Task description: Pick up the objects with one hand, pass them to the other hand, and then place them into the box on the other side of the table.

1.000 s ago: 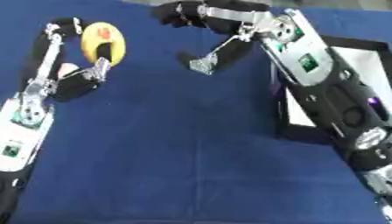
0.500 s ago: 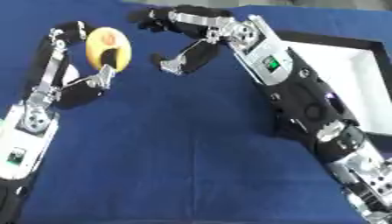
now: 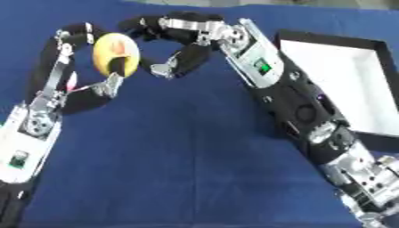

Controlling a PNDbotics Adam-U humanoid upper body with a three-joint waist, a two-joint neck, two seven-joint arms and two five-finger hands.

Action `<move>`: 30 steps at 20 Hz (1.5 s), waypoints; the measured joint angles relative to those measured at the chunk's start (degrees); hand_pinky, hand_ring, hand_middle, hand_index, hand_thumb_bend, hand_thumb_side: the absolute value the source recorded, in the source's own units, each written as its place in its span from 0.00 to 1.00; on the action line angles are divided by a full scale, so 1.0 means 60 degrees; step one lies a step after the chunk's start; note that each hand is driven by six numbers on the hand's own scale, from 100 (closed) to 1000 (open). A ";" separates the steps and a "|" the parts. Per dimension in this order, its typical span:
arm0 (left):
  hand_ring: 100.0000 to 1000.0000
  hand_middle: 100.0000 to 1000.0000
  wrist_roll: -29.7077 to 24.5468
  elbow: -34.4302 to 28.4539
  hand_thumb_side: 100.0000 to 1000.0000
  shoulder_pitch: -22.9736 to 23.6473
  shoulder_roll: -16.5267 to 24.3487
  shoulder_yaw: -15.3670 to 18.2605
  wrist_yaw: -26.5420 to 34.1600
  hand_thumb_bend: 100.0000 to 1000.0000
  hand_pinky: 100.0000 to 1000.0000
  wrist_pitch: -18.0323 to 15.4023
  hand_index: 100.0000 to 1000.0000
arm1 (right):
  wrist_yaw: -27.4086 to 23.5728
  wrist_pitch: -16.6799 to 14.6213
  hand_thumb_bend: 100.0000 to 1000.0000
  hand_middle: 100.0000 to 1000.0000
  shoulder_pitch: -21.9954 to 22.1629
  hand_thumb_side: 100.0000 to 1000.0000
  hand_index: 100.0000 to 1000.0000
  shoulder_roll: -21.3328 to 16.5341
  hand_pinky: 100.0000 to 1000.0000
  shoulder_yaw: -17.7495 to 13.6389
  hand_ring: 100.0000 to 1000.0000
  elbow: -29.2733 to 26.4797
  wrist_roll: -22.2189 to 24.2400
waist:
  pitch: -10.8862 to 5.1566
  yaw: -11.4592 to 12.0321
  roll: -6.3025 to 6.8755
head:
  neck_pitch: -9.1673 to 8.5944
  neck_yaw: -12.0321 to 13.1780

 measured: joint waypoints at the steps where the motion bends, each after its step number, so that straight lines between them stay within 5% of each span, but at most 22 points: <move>1: 0.65 0.49 0.0021 0.0051 0.34 -0.0002 -0.0002 -0.0006 -0.0026 0.00 0.82 -0.0022 0.52 | -0.0024 0.0050 0.00 1.00 -0.0003 0.19 1.00 0.0000 1.00 0.0017 1.00 -0.0001 0.0047 | 0.0000 0.0000 0.0000 | 0.0001 0.0000; 6: 0.65 0.49 0.0107 0.0257 0.33 -0.0065 -0.0075 -0.0044 -0.0107 0.00 0.82 -0.0108 0.52 | -0.0073 0.0240 0.00 1.00 -0.0024 0.12 1.00 0.0000 1.00 0.0022 1.00 -0.0003 0.0113 | 0.0001 -0.0021 0.0000 | 0.0009 -0.0017; 9: 0.65 0.49 0.0145 0.0398 0.34 -0.0078 -0.0076 -0.0045 -0.0222 0.00 0.82 -0.0086 0.52 | -0.0093 0.0331 0.00 1.00 -0.0024 0.00 1.00 0.0002 1.00 0.0027 1.00 -0.0008 0.0159 | 0.0001 -0.0035 0.0000 | 0.0073 -0.0024; 12: 0.65 0.48 0.0203 0.0526 0.34 -0.0092 -0.0078 -0.0045 -0.0322 0.00 0.82 -0.0048 0.52 | -0.0176 0.0365 0.00 0.94 -0.0025 0.00 1.00 0.0002 1.00 0.0033 1.00 -0.0026 0.0238 | 0.0001 -0.0042 0.0000 | 0.0087 -0.0028; 18: 0.65 0.48 0.0454 0.0650 0.35 -0.0163 -0.0126 -0.0042 -0.0417 0.00 0.82 0.0153 0.54 | -0.0323 0.0407 0.00 0.78 -0.0020 0.00 0.77 0.0002 1.00 0.0026 1.00 -0.0033 0.0174 | 0.0002 -0.0056 0.0000 | 0.0101 -0.0039; 30: 0.64 0.47 0.0714 0.0682 0.29 -0.0252 -0.0244 -0.0104 0.0108 0.00 0.83 0.0231 0.56 | -0.0408 0.0174 0.00 0.64 0.0019 0.02 0.61 0.0002 0.95 0.0018 1.00 -0.0083 -0.0253 | 0.0002 -0.0032 -0.0012 | 0.0167 -0.0104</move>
